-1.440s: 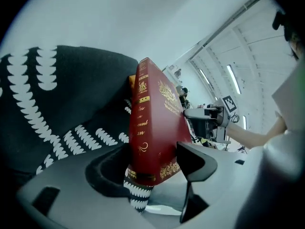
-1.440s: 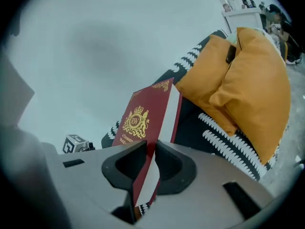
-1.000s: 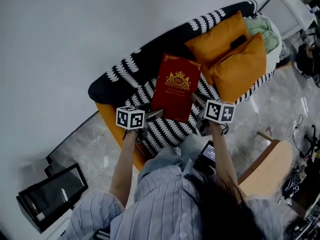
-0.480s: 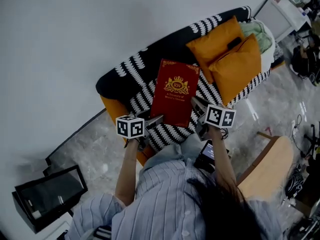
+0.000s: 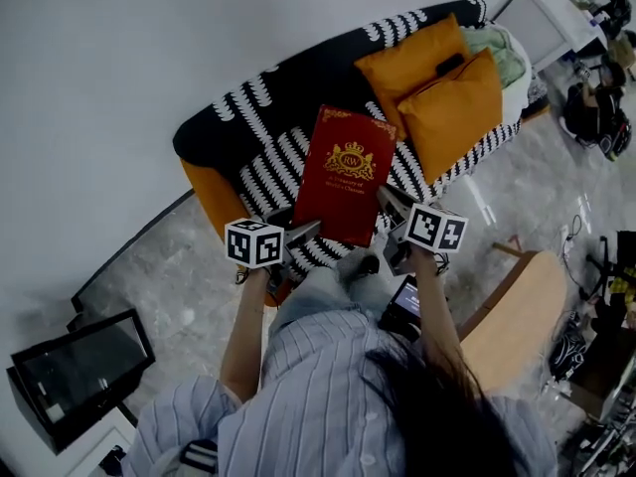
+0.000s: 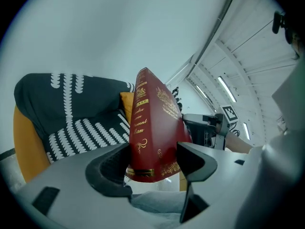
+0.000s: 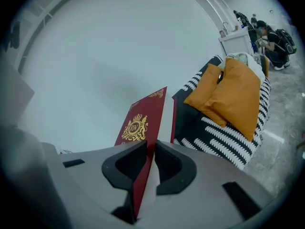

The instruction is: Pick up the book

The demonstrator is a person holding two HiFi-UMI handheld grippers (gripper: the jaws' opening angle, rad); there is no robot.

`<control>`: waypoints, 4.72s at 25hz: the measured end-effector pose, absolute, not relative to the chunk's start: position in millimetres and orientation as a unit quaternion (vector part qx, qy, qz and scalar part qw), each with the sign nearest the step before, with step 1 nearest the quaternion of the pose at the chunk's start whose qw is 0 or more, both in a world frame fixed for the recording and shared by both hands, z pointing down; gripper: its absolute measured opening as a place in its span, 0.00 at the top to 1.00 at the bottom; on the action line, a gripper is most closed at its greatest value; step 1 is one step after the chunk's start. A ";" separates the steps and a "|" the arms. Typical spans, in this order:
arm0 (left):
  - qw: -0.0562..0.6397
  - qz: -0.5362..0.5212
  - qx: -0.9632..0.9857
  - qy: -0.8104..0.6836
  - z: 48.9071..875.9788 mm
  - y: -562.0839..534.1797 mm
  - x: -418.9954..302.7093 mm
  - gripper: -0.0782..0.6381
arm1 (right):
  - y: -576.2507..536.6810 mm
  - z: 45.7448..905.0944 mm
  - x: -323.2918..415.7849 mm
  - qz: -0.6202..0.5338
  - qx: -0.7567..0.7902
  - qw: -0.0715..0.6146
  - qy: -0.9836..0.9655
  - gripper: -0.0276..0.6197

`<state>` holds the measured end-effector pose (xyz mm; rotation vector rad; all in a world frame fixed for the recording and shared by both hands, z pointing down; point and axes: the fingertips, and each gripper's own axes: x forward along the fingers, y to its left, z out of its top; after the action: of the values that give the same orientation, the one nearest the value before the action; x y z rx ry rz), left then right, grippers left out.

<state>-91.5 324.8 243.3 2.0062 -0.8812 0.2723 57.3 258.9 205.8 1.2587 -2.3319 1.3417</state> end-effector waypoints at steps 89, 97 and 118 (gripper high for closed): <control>0.440 0.057 0.792 -0.419 230.7 830.3 -74.9 0.44 | 746.4 192.9 65.6 0.409 0.358 0.076 -0.836 0.86; 0.426 0.066 0.812 -0.394 219.5 846.6 -50.0 0.44 | 774.5 179.5 96.1 0.397 0.387 0.067 -0.830 0.86; 0.415 0.090 0.825 -0.372 217.3 823.1 -14.7 0.44 | 760.6 181.1 138.1 0.396 0.412 0.042 -0.820 0.86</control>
<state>-14.7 823.1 217.3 2.0740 -0.9358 0.2260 138.1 760.6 181.1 1.2599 -2.5073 1.2122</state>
